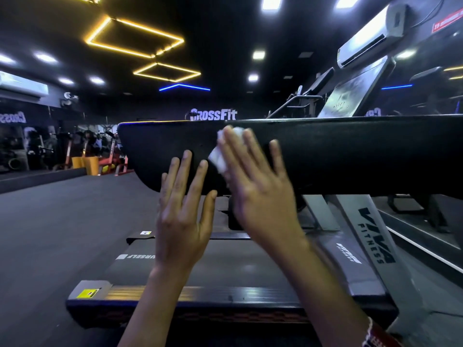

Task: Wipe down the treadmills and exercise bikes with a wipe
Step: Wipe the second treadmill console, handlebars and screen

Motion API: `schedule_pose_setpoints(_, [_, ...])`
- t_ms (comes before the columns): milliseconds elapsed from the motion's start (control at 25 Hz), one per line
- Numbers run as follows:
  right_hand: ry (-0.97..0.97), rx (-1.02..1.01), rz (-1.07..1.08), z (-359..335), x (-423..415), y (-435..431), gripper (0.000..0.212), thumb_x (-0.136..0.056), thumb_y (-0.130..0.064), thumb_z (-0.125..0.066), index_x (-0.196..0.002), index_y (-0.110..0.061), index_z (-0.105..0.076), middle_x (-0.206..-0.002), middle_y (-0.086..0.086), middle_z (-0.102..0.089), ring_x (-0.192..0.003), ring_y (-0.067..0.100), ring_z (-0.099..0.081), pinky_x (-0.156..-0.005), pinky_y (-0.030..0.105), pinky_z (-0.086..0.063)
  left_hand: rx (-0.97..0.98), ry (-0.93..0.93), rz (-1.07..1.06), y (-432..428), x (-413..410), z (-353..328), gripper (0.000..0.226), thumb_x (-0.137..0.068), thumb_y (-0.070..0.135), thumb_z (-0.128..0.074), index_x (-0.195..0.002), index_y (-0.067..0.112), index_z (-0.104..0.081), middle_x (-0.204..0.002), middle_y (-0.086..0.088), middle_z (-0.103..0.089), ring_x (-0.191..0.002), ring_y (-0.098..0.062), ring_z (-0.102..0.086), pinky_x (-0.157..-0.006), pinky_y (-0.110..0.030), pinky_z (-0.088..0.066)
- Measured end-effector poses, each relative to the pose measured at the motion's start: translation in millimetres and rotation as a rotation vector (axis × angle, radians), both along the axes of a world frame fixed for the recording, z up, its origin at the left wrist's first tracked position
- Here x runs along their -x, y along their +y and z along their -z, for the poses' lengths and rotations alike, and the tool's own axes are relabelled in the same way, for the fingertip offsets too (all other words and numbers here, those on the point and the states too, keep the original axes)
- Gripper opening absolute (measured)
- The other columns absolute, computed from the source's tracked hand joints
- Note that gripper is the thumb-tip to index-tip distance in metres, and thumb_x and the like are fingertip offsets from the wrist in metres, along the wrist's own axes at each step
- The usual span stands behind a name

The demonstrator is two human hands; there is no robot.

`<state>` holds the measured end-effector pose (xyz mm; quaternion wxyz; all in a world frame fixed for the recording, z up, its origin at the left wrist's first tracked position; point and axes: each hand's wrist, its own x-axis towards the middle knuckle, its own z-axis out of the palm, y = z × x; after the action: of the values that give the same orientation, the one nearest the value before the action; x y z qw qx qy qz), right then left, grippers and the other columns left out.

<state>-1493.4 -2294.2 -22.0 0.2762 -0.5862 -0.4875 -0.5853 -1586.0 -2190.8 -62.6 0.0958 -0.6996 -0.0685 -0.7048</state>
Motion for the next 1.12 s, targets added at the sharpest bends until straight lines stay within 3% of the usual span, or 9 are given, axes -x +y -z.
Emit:
schedule_pose_setpoints(160, [0.280, -0.230, 0.018, 11.4, -16.4, -19.9, 0.053, -0.100, -0.015, -0.034, -0.151, -0.007, -0.023, -0.159, 0.009, -0.018, -0.148, 0.024, -0.008, -0.120, 0.042, -0.003, -0.013, 0.001, 0.011, 3.0, 2.0, 0.0, 0.045, -0.096, 0.018, -0.049, -0.138, 0.006, -0.040, -0.147, -0.016, -0.034, -0.140, -0.029, -0.026, -0.117, -0.038, -0.019])
schedule_pose_setpoints(280, [0.149, -0.057, -0.030, 32.0, 7.3, -0.4, 0.061, -0.092, -0.006, -0.041, -0.150, -0.008, -0.022, -0.159, 0.006, -0.015, -0.148, 0.025, -0.007, -0.120, 0.042, -0.002, -0.019, 0.005, 0.029, 4.2, 2.2, 0.6, 0.044, -0.096, 0.018, -0.048, -0.138, 0.006, -0.039, -0.147, -0.016, -0.033, -0.141, -0.027, -0.025, -0.117, -0.038, -0.019])
schedule_pose_setpoints(360, [0.017, 0.010, -0.016, 6.1, 4.8, 4.6, 0.051, -0.099, -0.015, -0.038, -0.149, -0.010, -0.030, -0.157, 0.006, -0.024, -0.146, 0.023, -0.017, -0.119, 0.043, -0.009, -0.016, 0.007, 0.044, 3.9, 2.5, 0.5, 0.045, -0.095, 0.016, -0.048, -0.138, 0.006, -0.039, -0.147, -0.015, -0.033, -0.141, -0.027, -0.024, -0.118, -0.038, -0.018])
schedule_pose_setpoints(440, [0.084, -0.119, 0.044, -13.7, -9.7, -4.4, 0.048, -0.103, -0.025, -0.029, -0.148, -0.009, -0.033, -0.155, 0.007, -0.030, -0.145, 0.023, -0.023, -0.118, 0.044, -0.011, -0.014, 0.003, 0.048, 3.7, 3.1, 0.6, 0.045, -0.095, 0.015, -0.050, -0.137, 0.003, -0.041, -0.147, -0.015, -0.033, -0.141, -0.028, -0.025, -0.118, -0.038, -0.018])
schedule_pose_setpoints(560, [0.275, -0.285, 0.020, 8.5, -21.6, -18.9, 0.050, -0.102, -0.018, -0.032, -0.149, -0.005, -0.026, -0.157, 0.012, -0.022, -0.147, 0.026, -0.013, -0.119, 0.042, -0.005, -0.027, 0.009, 0.044, 1.8, 1.5, 0.2, 0.044, -0.095, 0.015, -0.050, -0.136, 0.000, -0.043, -0.146, -0.019, -0.034, -0.140, -0.030, -0.026, -0.118, -0.038, -0.018])
schedule_pose_setpoints(680, [0.158, -0.108, -0.033, 30.9, -5.4, -7.0, 0.057, -0.095, -0.008, -0.044, -0.149, -0.005, -0.026, -0.157, 0.009, -0.021, -0.147, 0.025, -0.012, -0.120, 0.043, -0.006, -0.032, 0.007, 0.046, -4.3, -4.0, -0.3, 0.044, -0.095, 0.016, -0.049, -0.136, -0.001, -0.043, -0.146, -0.020, -0.034, -0.140, -0.029, -0.026, -0.118, -0.038, -0.019])
schedule_pose_setpoints(800, [0.019, -0.060, 0.039, 2.8, -20.6, -17.3, 0.047, -0.102, -0.020, -0.035, -0.148, -0.010, -0.032, -0.156, 0.006, -0.028, -0.146, 0.022, -0.020, -0.118, 0.047, -0.012, -0.047, 0.014, 0.064, -12.9, -14.3, -1.8, 0.044, -0.095, 0.015, -0.050, -0.136, 0.000, -0.042, -0.146, -0.019, -0.034, -0.140, -0.031, -0.027, -0.118, -0.038, -0.019])
schedule_pose_setpoints(1000, [0.329, -0.333, -0.002, 34.3, -49.3, -47.6, 0.050, -0.103, -0.022, -0.026, -0.150, -0.006, -0.021, -0.158, 0.009, -0.018, -0.148, 0.028, -0.010, -0.120, 0.046, -0.004, -0.074, 0.036, 0.101, -30.5, -32.4, -4.4, 0.044, -0.095, 0.015, -0.050, -0.137, 0.005, -0.040, -0.146, -0.017, -0.034, -0.141, -0.029, -0.026, -0.118, -0.037, -0.018])
schedule_pose_setpoints(1120, [0.094, -0.098, -0.011, 35.1, -46.1, -45.6, 0.047, -0.102, -0.021, -0.032, -0.148, -0.008, -0.028, -0.156, 0.005, -0.023, -0.147, 0.025, -0.016, -0.120, 0.044, -0.009, -0.080, 0.027, 0.092, -39.9, -42.7, -7.2, 0.043, -0.096, 0.015, -0.050, -0.137, 0.003, -0.042, -0.146, -0.018, -0.035, -0.140, -0.030, -0.028, -0.117, -0.038, -0.019])
